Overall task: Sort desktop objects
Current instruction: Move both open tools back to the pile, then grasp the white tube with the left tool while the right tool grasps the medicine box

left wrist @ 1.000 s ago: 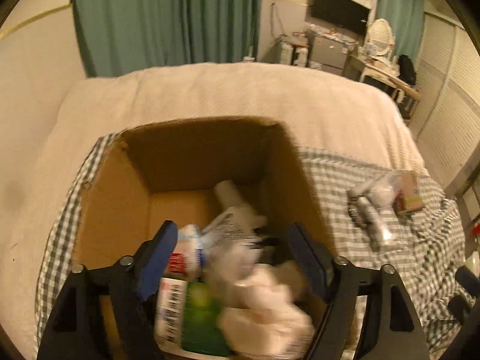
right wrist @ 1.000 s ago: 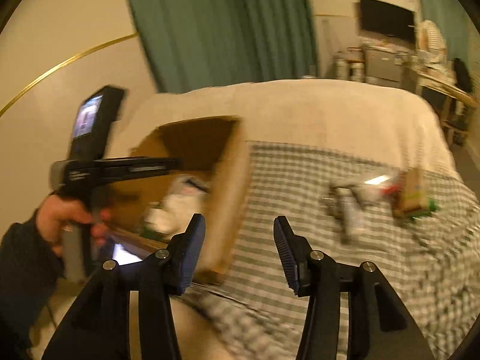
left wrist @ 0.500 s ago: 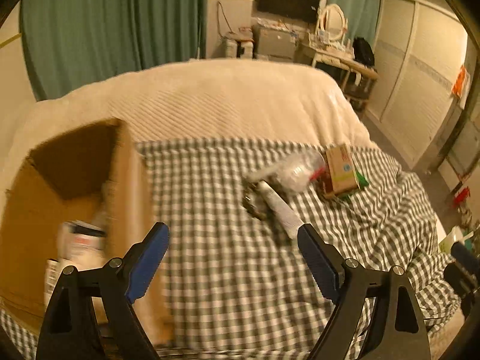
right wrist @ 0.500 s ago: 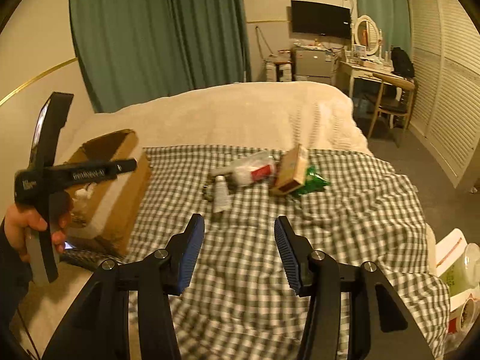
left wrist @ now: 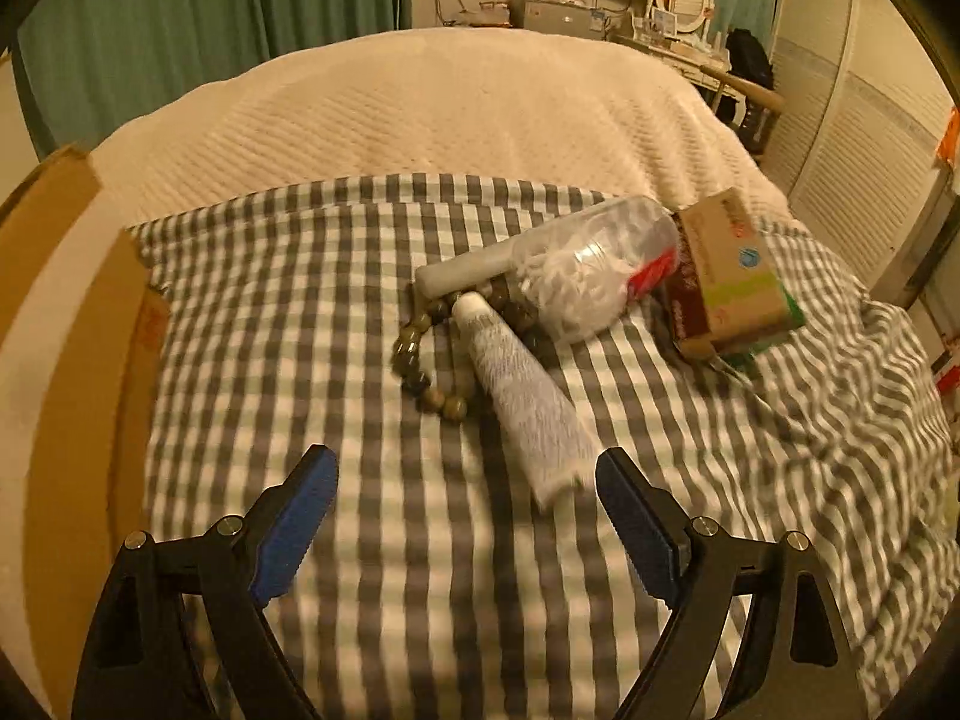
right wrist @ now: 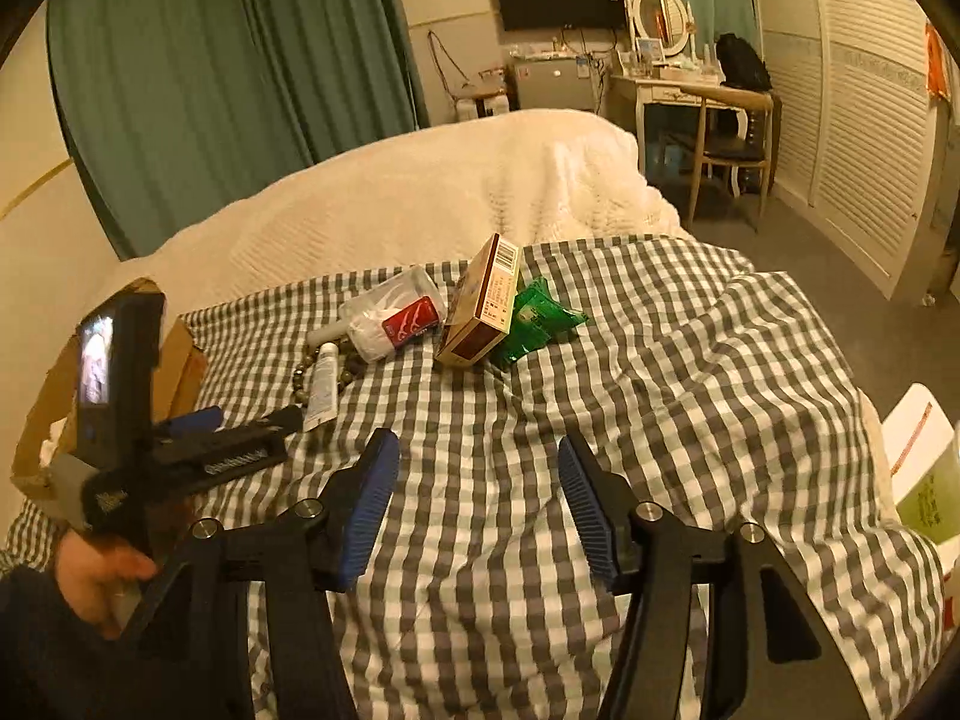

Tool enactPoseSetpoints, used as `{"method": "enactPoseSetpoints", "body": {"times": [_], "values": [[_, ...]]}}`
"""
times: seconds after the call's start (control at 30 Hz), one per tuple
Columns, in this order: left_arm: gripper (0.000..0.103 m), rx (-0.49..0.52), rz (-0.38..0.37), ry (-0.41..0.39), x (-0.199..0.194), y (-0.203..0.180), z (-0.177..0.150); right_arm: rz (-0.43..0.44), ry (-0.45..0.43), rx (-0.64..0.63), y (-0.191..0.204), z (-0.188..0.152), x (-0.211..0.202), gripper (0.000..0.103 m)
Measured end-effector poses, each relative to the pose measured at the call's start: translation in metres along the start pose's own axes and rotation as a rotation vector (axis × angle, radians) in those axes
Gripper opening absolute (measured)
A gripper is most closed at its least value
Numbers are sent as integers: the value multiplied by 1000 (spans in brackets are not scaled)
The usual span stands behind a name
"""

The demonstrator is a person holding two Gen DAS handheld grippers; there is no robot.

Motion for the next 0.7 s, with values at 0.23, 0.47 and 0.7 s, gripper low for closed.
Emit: {"method": "enactPoseSetpoints", "body": {"times": [0.23,0.47,0.7], "values": [[90,-32,-9,-59,21,-11,17,36,52,31,-8,23,44,55],[90,8,-34,-43,34,-13,6,11,99,59,-24,35,103,55],[81,-41,-69,-3,39,-2,1,71,69,188,-36,50,136,55]]}}
Point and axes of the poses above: each gripper's, at about its wrist camera, not at the fingertips, and x roughly the way its jaws point, y to its left, z to its top, the point moved 8 cm from there along x, roughly the way its jaws point, and after that the axes turned 12 degrees about z, right-handed, at the moved point
